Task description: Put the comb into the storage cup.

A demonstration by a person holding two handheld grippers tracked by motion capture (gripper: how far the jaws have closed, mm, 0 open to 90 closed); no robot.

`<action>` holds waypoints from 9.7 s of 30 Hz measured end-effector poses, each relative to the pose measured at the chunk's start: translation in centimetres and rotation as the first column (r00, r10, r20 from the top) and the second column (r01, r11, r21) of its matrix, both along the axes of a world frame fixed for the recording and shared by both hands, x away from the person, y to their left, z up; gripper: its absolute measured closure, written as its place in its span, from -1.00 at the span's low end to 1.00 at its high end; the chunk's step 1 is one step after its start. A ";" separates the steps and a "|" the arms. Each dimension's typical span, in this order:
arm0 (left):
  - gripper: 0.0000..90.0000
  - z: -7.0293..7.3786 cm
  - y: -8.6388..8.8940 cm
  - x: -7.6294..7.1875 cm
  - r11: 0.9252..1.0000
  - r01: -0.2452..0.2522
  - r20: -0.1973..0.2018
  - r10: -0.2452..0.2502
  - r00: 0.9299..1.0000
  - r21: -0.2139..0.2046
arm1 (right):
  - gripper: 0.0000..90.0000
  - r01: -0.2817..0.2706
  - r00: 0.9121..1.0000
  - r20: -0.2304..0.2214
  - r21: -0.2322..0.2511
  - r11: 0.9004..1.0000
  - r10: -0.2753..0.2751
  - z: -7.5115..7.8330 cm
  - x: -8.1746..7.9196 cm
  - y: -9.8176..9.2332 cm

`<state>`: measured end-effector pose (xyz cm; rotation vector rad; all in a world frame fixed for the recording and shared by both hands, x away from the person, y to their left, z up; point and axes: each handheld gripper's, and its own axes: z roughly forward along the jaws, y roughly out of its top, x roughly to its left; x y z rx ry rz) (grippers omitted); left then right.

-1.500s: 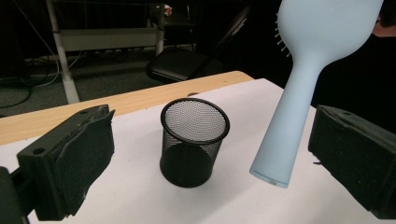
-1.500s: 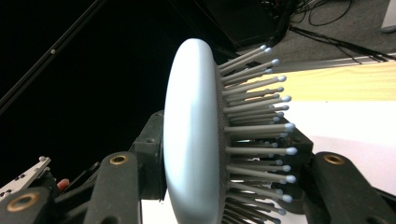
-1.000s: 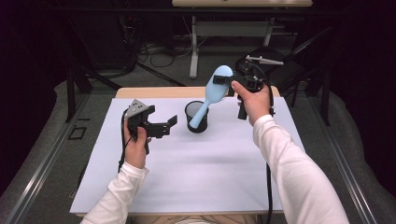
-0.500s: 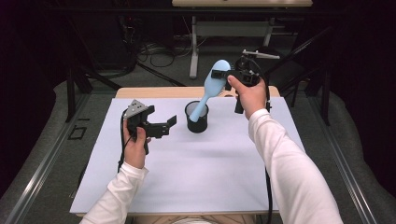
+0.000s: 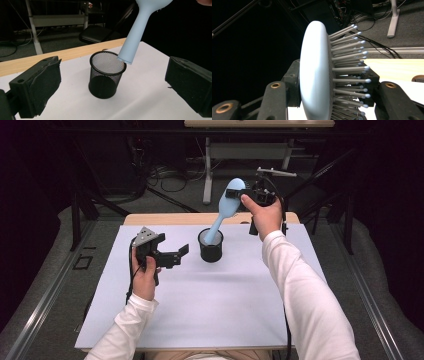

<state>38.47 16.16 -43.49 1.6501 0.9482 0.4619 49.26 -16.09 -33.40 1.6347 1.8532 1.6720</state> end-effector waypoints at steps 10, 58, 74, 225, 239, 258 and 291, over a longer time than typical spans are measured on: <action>-0.99 -0.2 0.2 -0.2 1.000 -0.003 -0.010 0.003 1.000 -0.001 | 0.06 0.038 0.999 0.020 -0.021 0.999 -0.038 0.3 0.8 0.3; -0.99 -0.1 -0.1 0.2 1.000 0.011 -0.010 -0.011 1.000 -0.011 | 0.07 0.148 0.982 0.143 -0.172 0.974 -0.124 -0.4 0.7 2.1; -0.99 -0.1 0.4 0.0 1.000 -0.005 -0.008 0.005 1.000 -0.013 | 0.06 0.148 0.978 0.179 -0.203 0.968 -0.112 -1.2 0.7 3.4; -0.99 -0.7 1.1 0.3 0.999 -0.026 -0.034 0.025 0.999 -0.021 | -1.00 0.057 0.998 0.047 -0.482 0.874 -0.040 -9.2 1.3 8.4; -0.99 -0.6 1.1 0.2 0.999 -0.024 -0.039 0.023 0.999 -0.024 | -1.00 0.038 0.998 0.055 -0.474 0.880 -0.013 -8.8 0.9 8.5; -0.99 -0.4 1.2 0.1 1.000 -0.020 -0.033 0.019 0.999 -0.021 | -0.99 0.032 0.997 0.072 -0.469 0.883 0.002 -8.4 0.5 8.6; -0.99 2.0 2.4 -1.0 1.000 0.009 -0.033 -0.008 0.999 0.011 | -0.98 0.006 0.987 0.147 -0.446 0.895 0.067 -5.3 -4.3 4.0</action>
